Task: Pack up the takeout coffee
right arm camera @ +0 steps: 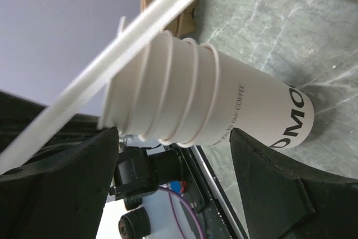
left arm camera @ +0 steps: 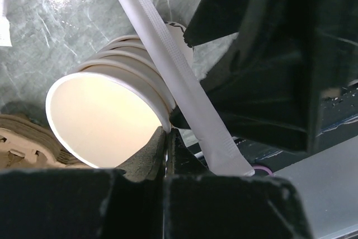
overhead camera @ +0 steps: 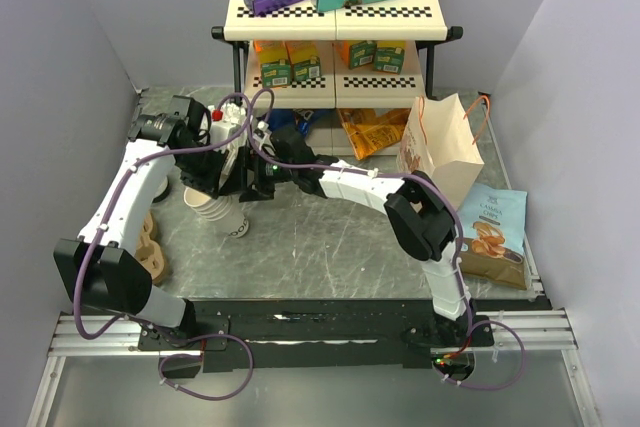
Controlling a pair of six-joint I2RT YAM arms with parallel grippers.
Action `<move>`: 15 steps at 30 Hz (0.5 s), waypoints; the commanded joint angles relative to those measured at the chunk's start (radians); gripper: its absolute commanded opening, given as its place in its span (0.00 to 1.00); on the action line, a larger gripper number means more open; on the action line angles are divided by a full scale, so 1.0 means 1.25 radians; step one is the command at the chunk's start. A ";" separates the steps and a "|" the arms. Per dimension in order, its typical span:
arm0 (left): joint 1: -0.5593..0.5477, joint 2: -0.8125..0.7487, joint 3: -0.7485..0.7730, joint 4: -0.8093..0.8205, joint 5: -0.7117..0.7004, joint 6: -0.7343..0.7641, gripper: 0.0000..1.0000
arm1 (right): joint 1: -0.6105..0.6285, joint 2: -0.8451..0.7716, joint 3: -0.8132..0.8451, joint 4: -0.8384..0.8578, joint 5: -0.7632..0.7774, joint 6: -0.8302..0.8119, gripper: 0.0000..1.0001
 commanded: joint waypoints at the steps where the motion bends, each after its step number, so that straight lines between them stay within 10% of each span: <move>1: -0.005 -0.018 0.003 -0.003 0.032 -0.009 0.01 | 0.007 0.022 0.036 0.011 0.008 0.023 0.86; 15: -0.005 -0.022 0.076 -0.055 0.030 0.021 0.01 | 0.002 0.022 0.024 -0.130 0.064 0.014 0.84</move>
